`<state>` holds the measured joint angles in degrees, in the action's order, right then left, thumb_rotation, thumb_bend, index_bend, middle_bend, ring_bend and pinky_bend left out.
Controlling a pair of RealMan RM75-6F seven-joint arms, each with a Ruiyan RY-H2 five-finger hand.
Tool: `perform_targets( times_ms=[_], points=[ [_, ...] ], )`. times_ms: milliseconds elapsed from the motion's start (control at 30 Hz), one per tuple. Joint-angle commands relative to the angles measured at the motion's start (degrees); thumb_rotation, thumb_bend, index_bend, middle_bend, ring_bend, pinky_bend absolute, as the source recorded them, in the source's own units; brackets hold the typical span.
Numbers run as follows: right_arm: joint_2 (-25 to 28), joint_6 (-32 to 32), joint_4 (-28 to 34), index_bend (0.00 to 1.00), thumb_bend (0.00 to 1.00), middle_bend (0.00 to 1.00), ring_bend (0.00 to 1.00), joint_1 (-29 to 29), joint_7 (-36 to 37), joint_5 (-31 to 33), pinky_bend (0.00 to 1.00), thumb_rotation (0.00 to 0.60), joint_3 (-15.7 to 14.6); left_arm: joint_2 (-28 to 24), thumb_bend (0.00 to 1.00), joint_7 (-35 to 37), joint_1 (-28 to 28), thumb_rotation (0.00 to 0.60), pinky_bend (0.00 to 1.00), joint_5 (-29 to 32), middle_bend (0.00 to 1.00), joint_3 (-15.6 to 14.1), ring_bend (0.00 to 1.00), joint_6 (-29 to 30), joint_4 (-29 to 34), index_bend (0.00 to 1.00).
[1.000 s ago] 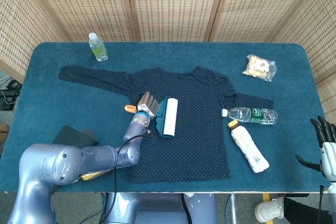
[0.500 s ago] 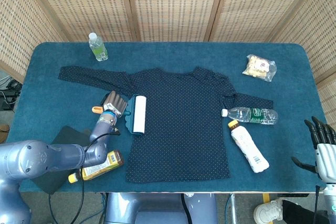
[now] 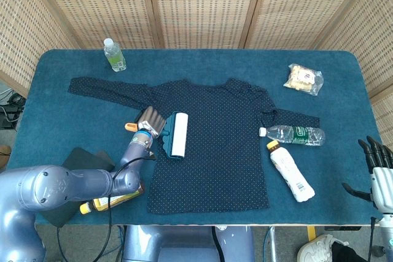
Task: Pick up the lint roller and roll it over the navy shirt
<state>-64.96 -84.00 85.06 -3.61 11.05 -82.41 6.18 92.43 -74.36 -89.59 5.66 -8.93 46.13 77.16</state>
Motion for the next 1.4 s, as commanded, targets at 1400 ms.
perform_targets(
  times_ms=[1400],
  points=[
    [0.5,-2.9,2.6,0.00,0.09,0.00,0.00,0.5,-2.8,-3.2,0.00,0.600,-0.8,-11.3,0.64,11.0,12.1,0.600,0.67,-15.5,0.81,0.2,0.67,6.6,11.0,0.85]
  ],
)
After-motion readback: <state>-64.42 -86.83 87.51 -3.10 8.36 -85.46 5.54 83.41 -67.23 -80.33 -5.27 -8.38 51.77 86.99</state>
